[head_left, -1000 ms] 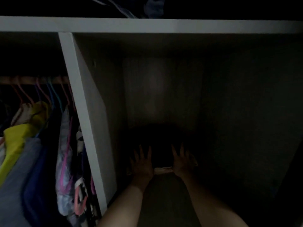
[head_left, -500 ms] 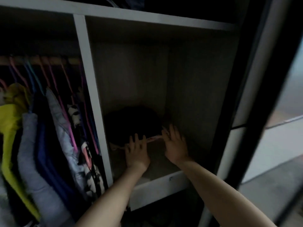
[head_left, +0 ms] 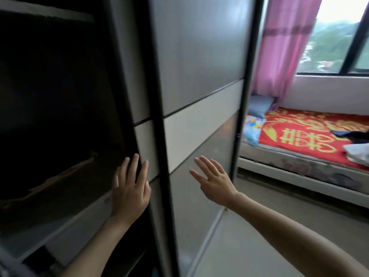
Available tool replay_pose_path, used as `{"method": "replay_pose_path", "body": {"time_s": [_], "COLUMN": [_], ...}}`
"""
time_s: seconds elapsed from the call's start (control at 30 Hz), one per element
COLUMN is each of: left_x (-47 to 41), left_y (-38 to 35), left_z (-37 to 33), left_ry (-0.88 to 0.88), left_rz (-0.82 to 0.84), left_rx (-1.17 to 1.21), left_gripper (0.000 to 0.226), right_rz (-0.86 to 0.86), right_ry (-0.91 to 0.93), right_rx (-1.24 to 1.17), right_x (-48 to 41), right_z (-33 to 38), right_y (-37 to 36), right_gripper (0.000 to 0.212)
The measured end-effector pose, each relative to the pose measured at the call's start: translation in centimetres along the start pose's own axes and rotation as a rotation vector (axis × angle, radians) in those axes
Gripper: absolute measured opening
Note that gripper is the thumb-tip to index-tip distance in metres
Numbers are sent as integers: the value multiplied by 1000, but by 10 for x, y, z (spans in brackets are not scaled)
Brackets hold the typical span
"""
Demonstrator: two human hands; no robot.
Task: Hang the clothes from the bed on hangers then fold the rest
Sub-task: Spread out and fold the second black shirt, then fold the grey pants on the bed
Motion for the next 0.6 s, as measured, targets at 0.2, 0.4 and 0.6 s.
{"method": "replay_pose_path", "body": {"time_s": [0.2, 0.4, 0.6], "left_x": [-17, -13, 21], "left_y": [-57, -87, -87], "left_z": [-191, -425, -586], "left_ry": [-147, -250, -451], "left_rz": [111, 388, 579], "left_rx": [376, 678, 820], "left_gripper": [46, 52, 51], "right_rz": [128, 165, 267], "right_ry": [-310, -641, -950], "right_rx": [85, 239, 378], "right_x": [171, 361, 507], "right_z": [-117, -212, -248], "right_y": [38, 118, 177], "right_gripper": [40, 52, 55]}}
Point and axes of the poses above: each hand's wrist, its own x-axis away from the middle knuckle, its own y-axis out of the back of the hand, z = x × y, the point moved 9 cm from there along -x, towards the middle knuckle, and after that the axes turned 2 degrees about -x, right-handed, at the moved point
